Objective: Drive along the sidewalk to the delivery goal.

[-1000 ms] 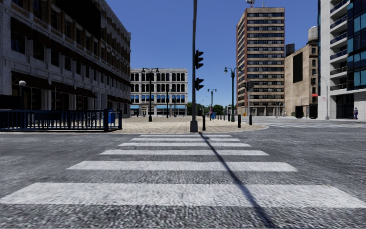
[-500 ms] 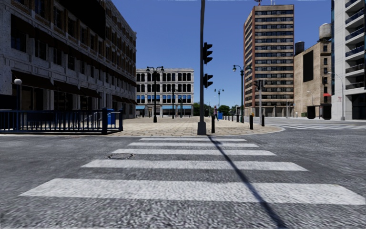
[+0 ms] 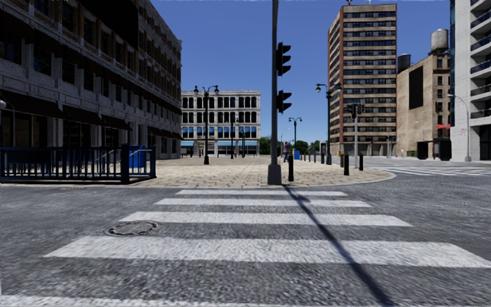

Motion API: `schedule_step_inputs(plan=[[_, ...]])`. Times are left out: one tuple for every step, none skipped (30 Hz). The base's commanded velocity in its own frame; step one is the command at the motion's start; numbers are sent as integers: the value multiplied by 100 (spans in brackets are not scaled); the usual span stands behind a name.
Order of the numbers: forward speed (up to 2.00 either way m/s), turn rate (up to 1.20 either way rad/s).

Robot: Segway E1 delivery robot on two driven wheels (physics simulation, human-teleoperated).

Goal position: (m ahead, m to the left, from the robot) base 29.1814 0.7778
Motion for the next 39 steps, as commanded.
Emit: schedule_step_inputs(plan=[[178, 2], [178, 54], [178, 77], [178, 84], [178, 85], [178, 42], [178, 42], [178, 24], [178, 10], [178, 3], [178, 0], [178, 0], [178, 0], [178, 0], [178, 0], [178, 0], [178, 0], [178, 0], [178, 0], [178, 0], [178, 0], [178, 0], [178, 0], [178, 0], [178, 0], [178, 0], [178, 0], [178, 11], [178, 11], [178, 54], [178, 64], [178, 67], [178, 67], [178, 67], [178, 7], [178, 7], [178, 3], [178, 0], [178, 0]])
